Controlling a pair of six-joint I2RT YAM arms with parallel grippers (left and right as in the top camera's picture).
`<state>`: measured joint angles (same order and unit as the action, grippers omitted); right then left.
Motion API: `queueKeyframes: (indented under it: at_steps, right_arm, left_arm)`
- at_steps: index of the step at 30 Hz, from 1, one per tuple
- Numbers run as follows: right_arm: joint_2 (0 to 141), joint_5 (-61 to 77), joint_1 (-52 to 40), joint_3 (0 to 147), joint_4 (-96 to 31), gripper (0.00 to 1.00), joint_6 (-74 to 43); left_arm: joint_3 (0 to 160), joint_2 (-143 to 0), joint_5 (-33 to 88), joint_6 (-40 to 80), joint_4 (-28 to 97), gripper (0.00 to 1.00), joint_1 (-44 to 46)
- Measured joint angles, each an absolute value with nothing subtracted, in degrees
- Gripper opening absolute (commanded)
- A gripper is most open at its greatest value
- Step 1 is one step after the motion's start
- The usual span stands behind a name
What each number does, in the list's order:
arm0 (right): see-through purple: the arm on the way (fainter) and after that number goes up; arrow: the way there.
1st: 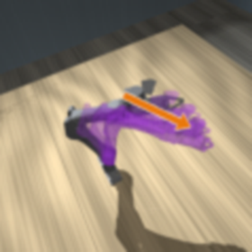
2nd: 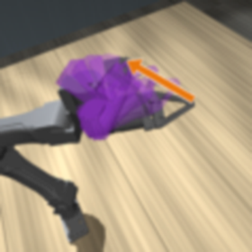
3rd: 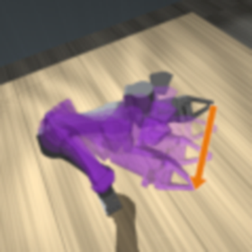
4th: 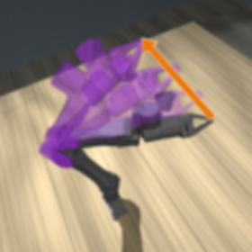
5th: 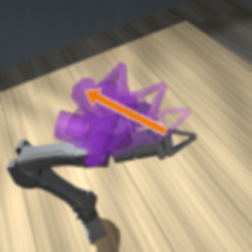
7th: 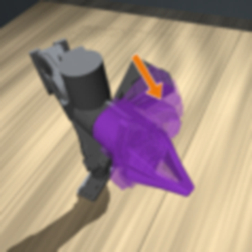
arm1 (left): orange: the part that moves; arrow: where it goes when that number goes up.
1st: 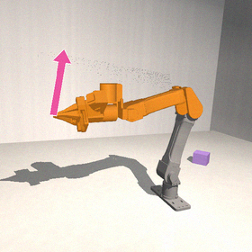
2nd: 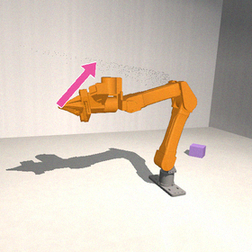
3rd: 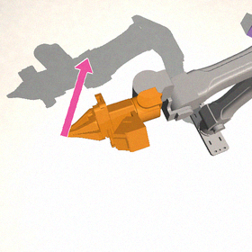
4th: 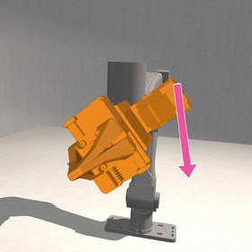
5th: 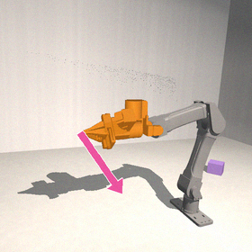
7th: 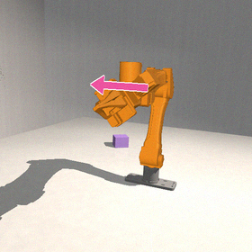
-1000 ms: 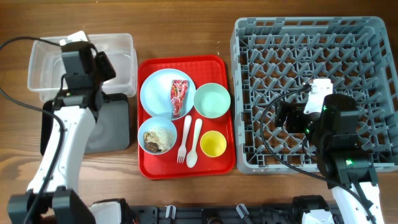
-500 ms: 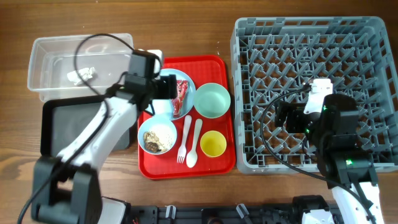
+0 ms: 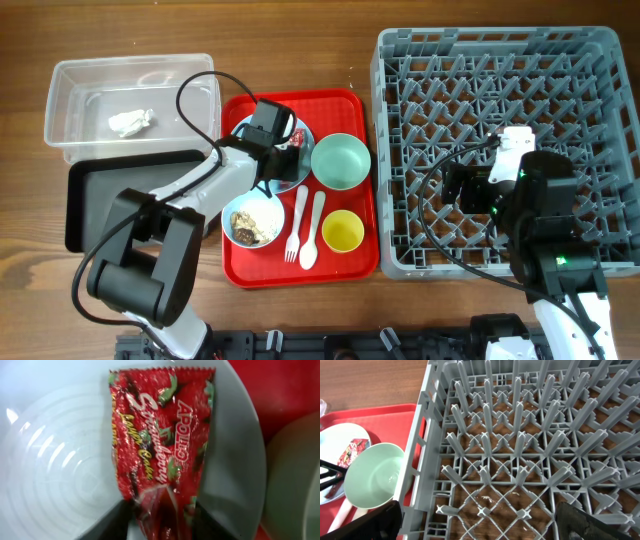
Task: Sort waste into correct bins and load items into the dishwasher rack
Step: 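Grasp the light-blue bowl of rice with the left gripper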
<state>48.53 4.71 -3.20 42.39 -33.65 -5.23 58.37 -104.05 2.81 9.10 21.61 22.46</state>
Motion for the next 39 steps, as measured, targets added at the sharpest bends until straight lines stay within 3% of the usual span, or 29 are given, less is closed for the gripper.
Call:
queueKeyframes:
  at_steps: [1, 2, 8, 14, 18, 21, 22, 25, 29, 32, 37, 39]
  right_arm:
    - [48.5, 4.7, -3.2, 42.4, -33.6, 1.00, -5.3]
    - [48.5, 4.7, -3.2, 42.4, -33.7, 1.00, -5.2]
    - [48.5, 4.7, -3.2, 42.4, -33.7, 1.00, -5.2]
    - [48.5, 4.7, -3.2, 42.4, -33.7, 1.00, -5.2]
    - [48.5, 4.7, -3.2, 42.4, -33.7, 1.00, -5.2]
    - [48.5, 4.7, -3.2, 42.4, -33.7, 1.00, -5.2]
    - [48.6, 4.7, -3.2, 42.4, -33.7, 1.00, -5.2]
    - [48.5, 4.7, -3.2, 42.4, -33.7, 1.00, -5.3]
    - [48.6, 4.7, -3.2, 42.4, -33.7, 1.00, -5.2]
    - [48.5, 4.7, -3.2, 42.4, -33.7, 1.00, -5.2]
    - [48.5, 4.7, -3.2, 42.4, -33.7, 1.00, -5.3]
    - [48.5, 4.7, -3.2, 42.4, -33.7, 1.00, -5.2]
  left_arm:
    - [58.4, -104.0, 2.5, 9.2, 21.6, 0.06, 22.5]
    - [58.4, -104.1, 2.2, 9.4, 21.6, 0.04, 22.5]
    - [58.4, -102.8, 1.6, 9.8, 22.0, 0.04, 21.3]
    - [58.4, -88.2, 1.2, 14.1, 20.8, 0.10, 10.8]
    - [58.4, -81.5, 1.0, 18.4, 16.1, 0.20, 0.1]
    - [58.4, -83.0, 0.7, 22.6, 12.3, 0.47, -6.6]
    - [58.4, -84.2, 0.7, 23.6, 10.8, 0.63, -7.6]
    - [58.4, -88.2, 0.8, 25.0, 9.4, 0.73, -8.8]
    - [58.4, -88.1, 2.7, 25.7, 10.5, 0.69, -8.8]
    - [58.4, -84.3, 5.7, 25.9, 18.6, 0.63, -8.1]
    - [58.7, -80.4, 7.9, 25.2, 37.8, 0.58, 2.5]
    - [58.7, -80.5, 8.4, 25.1, 42.4, 0.51, 7.4]
